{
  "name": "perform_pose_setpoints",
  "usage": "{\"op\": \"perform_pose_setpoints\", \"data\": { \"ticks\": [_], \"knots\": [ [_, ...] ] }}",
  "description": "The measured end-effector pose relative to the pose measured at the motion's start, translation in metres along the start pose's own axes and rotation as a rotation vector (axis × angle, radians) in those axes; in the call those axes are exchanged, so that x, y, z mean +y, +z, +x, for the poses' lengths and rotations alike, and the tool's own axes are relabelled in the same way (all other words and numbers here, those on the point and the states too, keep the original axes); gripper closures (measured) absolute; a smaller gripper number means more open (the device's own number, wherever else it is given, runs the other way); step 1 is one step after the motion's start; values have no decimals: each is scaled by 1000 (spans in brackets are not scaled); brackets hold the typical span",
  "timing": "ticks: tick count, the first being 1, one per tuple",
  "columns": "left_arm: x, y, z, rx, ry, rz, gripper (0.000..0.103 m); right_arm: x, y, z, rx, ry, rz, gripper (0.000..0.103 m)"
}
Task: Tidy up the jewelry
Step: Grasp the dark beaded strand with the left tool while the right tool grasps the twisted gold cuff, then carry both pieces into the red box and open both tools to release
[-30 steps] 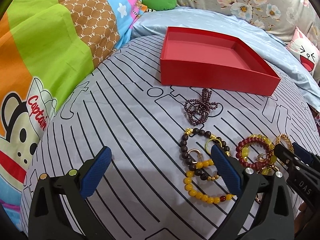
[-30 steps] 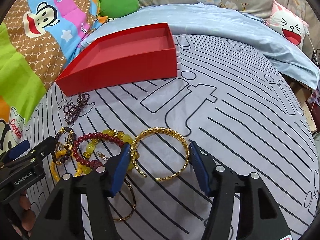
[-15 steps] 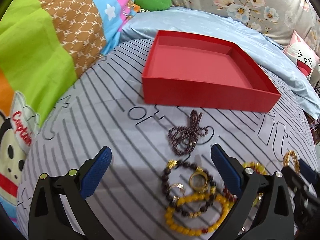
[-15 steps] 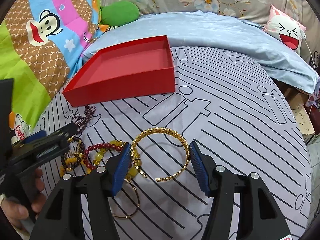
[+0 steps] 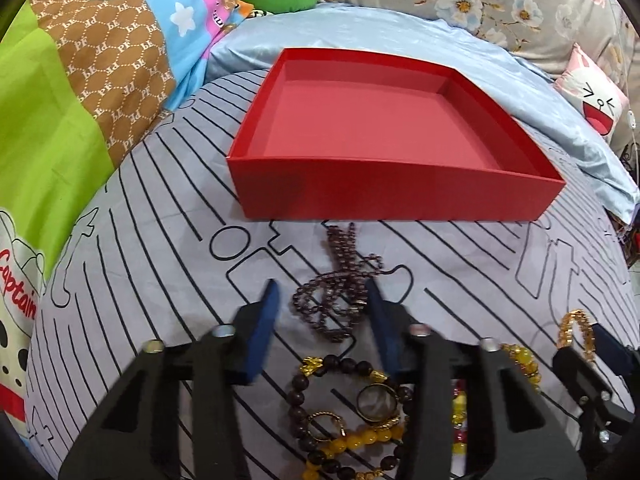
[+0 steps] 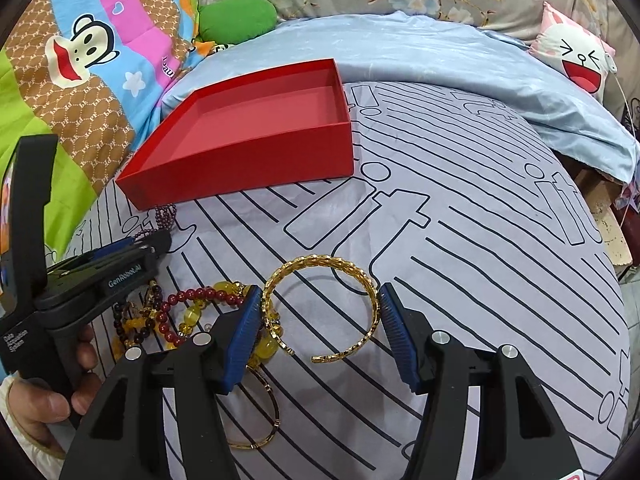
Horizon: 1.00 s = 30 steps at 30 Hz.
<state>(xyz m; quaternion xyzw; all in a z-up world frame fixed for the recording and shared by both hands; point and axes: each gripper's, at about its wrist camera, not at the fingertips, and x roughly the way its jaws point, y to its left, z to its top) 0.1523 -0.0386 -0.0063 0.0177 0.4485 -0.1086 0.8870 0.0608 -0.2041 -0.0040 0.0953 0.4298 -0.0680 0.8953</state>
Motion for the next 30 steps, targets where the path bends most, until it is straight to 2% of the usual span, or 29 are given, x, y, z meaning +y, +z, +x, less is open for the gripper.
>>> {"op": "perform_pose_setpoints", "data": {
  "ticks": [2,4,17,23,30],
  "knots": [
    [0,0,-1,4,-20,-4,80,1,0,0,1,4,-1,46],
    [1,-1,-4,5,-43,-8,93,2,0,-1,-1,7,-5,46],
    [5,3,-55,-39,-109,-25,95,9,17,-30,-53,57,-14,46],
    [-6,33,-85,-102,-115,23,95,20,55,-43,-102,106,-58,46],
    [-20,104,-96,-215,-124,74,95,25,130,-26,-118,177,-64,46]
  ]
}}
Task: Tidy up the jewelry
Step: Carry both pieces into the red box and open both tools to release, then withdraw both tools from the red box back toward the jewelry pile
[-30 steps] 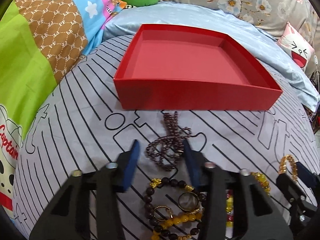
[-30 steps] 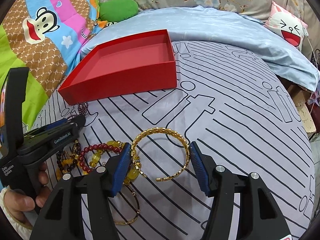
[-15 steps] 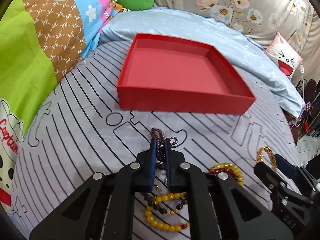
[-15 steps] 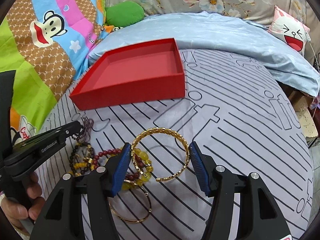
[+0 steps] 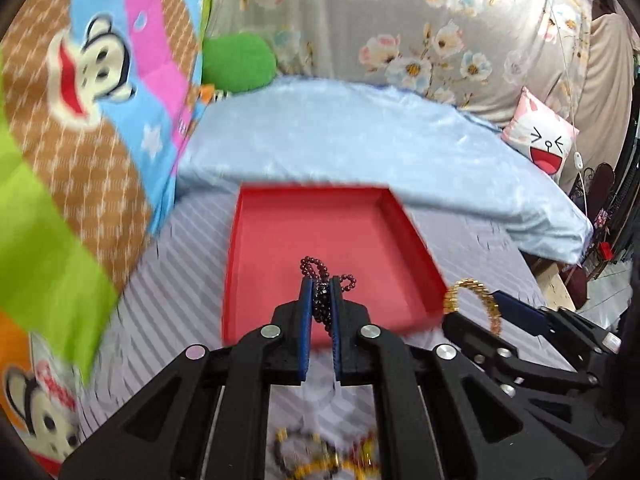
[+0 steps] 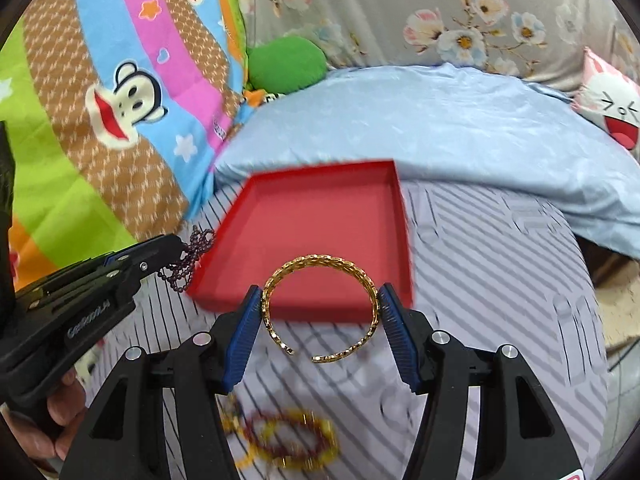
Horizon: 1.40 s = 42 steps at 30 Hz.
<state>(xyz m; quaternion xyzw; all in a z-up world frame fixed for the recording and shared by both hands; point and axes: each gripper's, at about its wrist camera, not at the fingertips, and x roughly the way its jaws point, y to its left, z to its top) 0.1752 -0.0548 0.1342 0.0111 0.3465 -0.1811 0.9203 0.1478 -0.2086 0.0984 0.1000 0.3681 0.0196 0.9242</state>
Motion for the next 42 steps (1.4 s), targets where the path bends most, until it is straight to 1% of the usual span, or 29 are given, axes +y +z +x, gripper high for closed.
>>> {"op": "perform_pose_setpoints", "data": {
  "ticks": [2,5,9,15,20,26,29,33,35,37,38,41,42],
  "knots": [
    [0,16,9,-16,5,11,95,-2,21,15,8,12,1,46],
    [4,40,32,-22,10,23,95,-4,51,47,34,5,-13,46],
    [12,63,73,0,4,28,95,-6,74,87,71,-14,-29,46],
    [27,75,135,71,21,5,95,-14,91,144,145,-38,-23,46],
    [31,74,165,105,38,15,95,-20,94,174,187,-69,-32,46],
    [36,72,190,143,52,1,95,-22,96,196,222,-93,-47,46],
    [37,72,196,154,57,3,94,-25,95,203,238,-90,-39,45],
    [40,71,200,161,70,-7,93,-25,94,207,235,-98,-36,45],
    [40,71,201,163,81,-6,90,-24,94,205,228,-100,-41,45],
    [40,70,200,163,87,-5,83,-21,94,201,214,-106,-57,40],
    [40,70,199,161,88,-5,81,-20,95,200,209,-111,-63,40],
    [42,72,191,149,95,-13,80,-17,96,189,186,-113,-75,40],
    [43,73,188,146,94,-19,77,-17,97,183,175,-114,-77,40]
  ]
}}
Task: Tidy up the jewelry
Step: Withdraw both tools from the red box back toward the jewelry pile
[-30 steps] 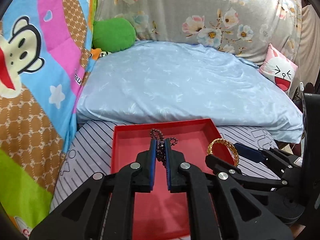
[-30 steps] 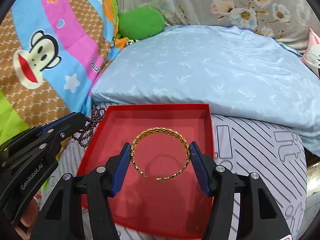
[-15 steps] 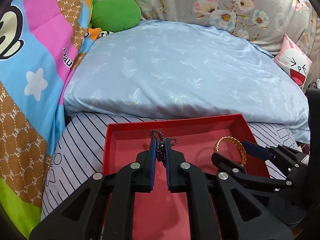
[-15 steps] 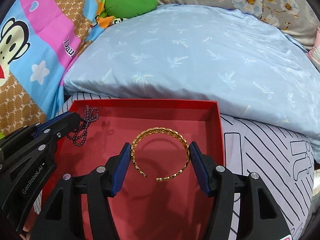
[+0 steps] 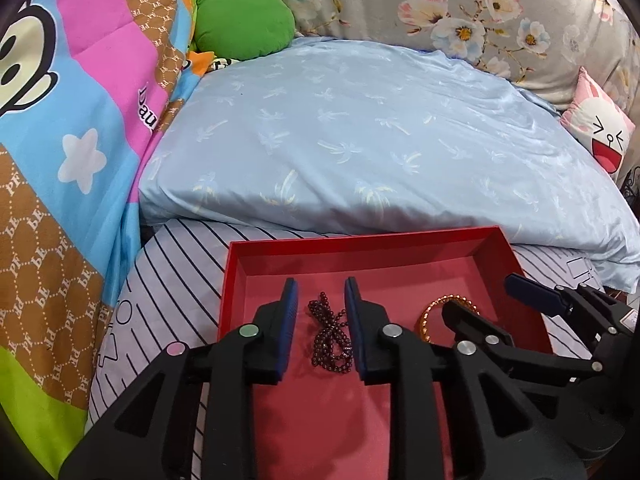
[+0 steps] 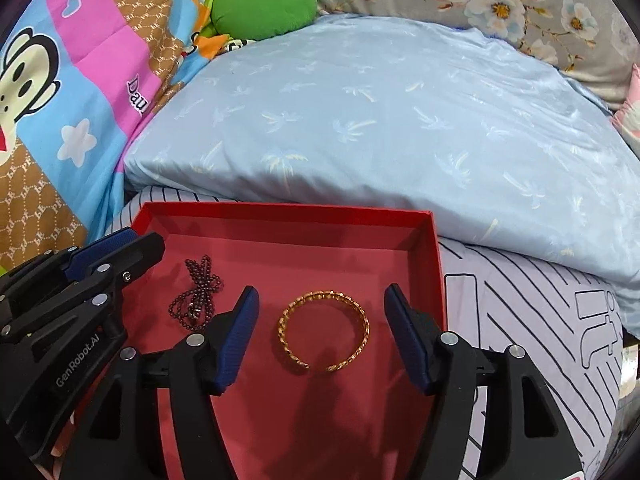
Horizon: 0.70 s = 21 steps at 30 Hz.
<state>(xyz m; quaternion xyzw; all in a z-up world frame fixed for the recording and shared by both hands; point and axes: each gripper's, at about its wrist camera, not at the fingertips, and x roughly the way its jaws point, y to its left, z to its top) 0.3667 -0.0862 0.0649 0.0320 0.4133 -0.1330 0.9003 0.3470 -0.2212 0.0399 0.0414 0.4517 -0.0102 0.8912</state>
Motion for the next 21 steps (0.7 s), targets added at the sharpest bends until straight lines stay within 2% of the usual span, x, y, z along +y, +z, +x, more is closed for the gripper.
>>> {"op": "perform_pose_setpoints", "data": {
  "ticks": [11,16,21],
  "knots": [
    [6,-14,-76,-73,-4,1,65,0,-24,-75,-90,21,12,39],
    [5,-39,-115,-93,-4,16,61,6,-58,-120,-129,13,-7,39],
    [5,-80,-149,-94,-14,14,60,10,-102,-152,-132,6,-19,38]
  ]
}}
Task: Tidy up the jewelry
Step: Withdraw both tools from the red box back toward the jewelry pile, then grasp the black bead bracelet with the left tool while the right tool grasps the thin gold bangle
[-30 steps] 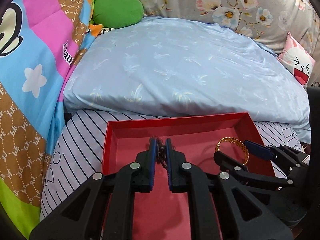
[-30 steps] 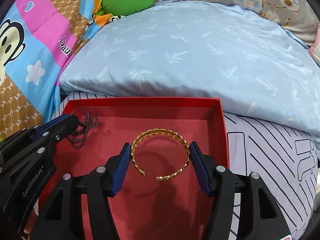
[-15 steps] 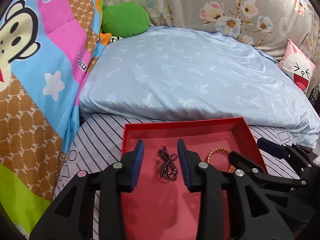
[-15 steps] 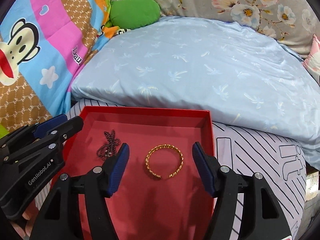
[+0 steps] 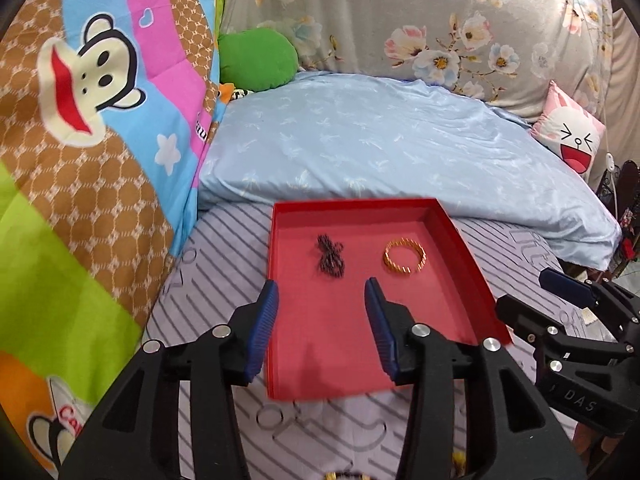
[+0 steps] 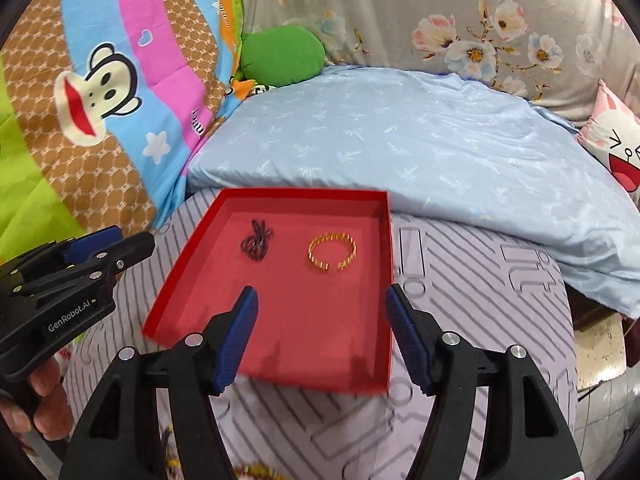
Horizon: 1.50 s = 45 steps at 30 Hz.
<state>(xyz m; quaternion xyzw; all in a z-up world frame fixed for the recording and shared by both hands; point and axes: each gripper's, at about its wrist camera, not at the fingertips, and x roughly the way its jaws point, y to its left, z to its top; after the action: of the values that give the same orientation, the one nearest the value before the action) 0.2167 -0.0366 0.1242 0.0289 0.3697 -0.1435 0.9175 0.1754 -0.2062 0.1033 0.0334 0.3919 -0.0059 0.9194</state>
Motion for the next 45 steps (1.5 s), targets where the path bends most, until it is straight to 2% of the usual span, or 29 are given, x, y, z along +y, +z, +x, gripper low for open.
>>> {"op": "perform_pose_setpoints", "data": {
  "ticks": [11,13,17,19,21,30,33,45],
  "knots": [
    [11,-101,-29,100,-11,-42,58,6,-102,-40,75,-28,-7,35],
    [9,-120,-31,115,9,-36,58,9,-121,-43,98,-23,-7,35],
    [2,-145,-36,132,25,-12,57,17,-151,-45,129,-37,-21,35],
    [0,-157,-38,146,21,-13,51,19,-163,-44,147,-30,-15,35],
    [0,-168,-40,150,17,-21,51,22,-175,-43,163,-24,-17,35],
    [3,-201,-40,199,26,-46,50,42,-196,-29,194,-14,-59,33],
    [6,-205,-42,195,36,-55,45,46,-196,-25,189,-14,-70,32],
    [9,-210,-43,201,44,-67,45,48,-197,-15,178,-21,-71,31]
  ]
}}
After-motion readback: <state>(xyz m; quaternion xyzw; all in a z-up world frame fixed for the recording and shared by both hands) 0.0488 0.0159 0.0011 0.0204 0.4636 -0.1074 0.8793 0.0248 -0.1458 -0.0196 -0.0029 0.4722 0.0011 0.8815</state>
